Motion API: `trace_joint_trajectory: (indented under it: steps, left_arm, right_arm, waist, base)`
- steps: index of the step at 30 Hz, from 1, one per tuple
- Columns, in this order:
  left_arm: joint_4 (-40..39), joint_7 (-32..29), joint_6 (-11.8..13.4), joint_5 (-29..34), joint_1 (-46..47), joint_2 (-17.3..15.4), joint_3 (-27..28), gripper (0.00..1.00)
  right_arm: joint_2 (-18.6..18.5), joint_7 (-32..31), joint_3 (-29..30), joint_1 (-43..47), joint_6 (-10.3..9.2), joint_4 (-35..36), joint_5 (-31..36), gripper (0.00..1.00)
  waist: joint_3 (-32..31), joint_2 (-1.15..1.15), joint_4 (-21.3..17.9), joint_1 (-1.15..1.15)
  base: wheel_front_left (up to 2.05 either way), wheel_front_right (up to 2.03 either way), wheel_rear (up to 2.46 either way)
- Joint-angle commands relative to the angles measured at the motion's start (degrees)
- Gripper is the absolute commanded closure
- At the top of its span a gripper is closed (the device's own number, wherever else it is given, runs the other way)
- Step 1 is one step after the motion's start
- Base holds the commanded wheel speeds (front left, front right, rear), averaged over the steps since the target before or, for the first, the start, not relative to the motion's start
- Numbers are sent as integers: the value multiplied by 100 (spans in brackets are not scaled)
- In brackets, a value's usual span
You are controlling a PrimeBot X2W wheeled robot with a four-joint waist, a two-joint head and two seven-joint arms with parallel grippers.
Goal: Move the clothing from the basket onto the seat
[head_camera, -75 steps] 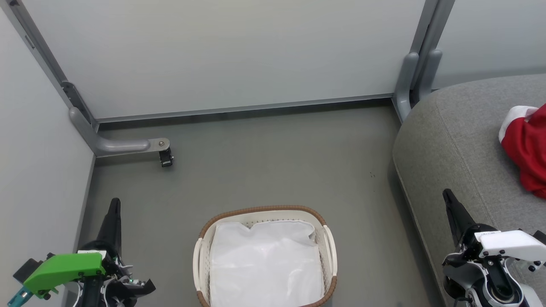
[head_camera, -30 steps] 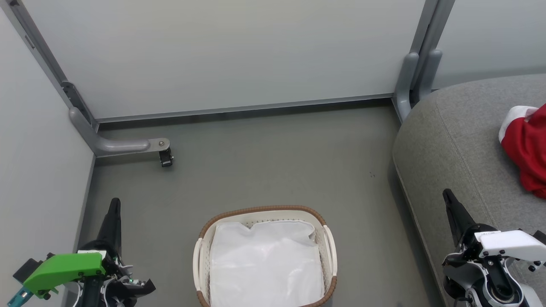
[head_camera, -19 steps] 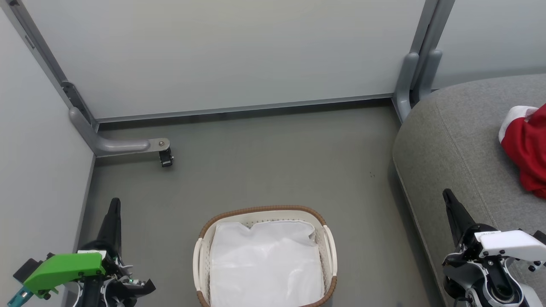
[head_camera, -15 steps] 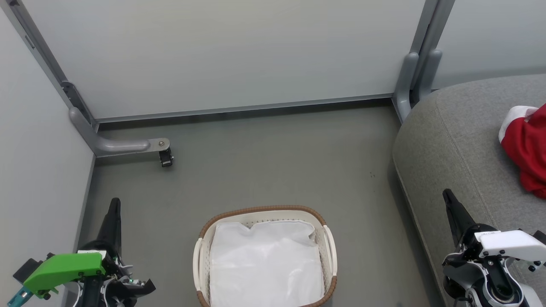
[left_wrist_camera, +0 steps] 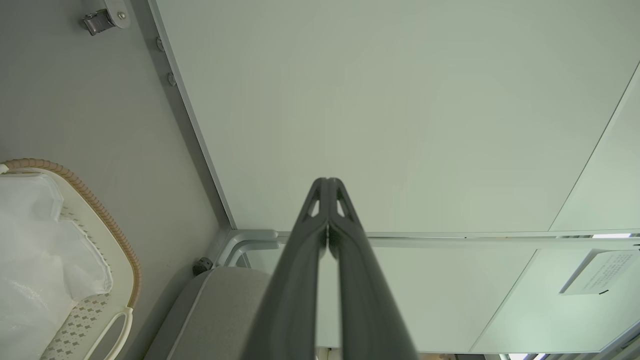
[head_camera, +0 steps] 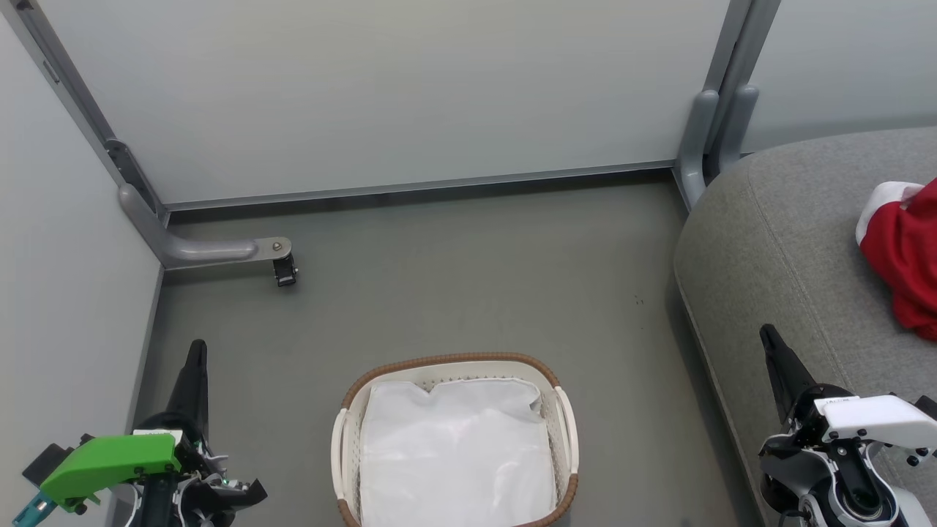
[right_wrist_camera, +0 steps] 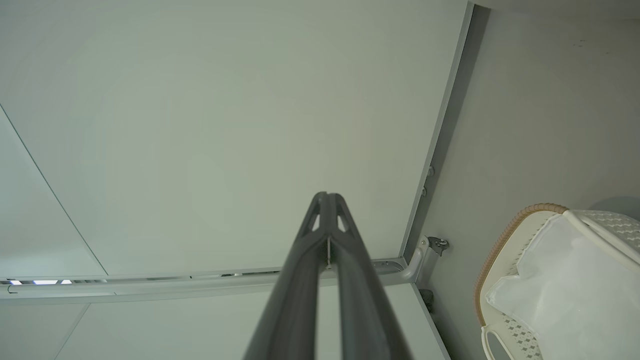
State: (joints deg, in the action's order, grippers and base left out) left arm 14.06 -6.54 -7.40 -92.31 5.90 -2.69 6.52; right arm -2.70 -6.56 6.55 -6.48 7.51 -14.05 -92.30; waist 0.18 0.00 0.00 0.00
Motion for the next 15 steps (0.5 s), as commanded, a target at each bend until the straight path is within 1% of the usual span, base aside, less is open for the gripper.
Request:
trace_joint_trajectory:
  steps: [1, 15]
  left_arm:
    - [-10, -18, -23, -20, 60, -36, 13, 100]
    - [-9, -17, -23, -20, 60, -36, 13, 100]
  right_arm:
    - [-34, -15, 9, 65, -4, 20, -22, 100]
    - [-34, -15, 9, 65, -4, 20, -22, 100]
  waist:
    - [0, 0, 0, 0]
    - [0, 0, 0, 0]
  base:
    - [0, 0, 0]
    - [0, 0, 0]
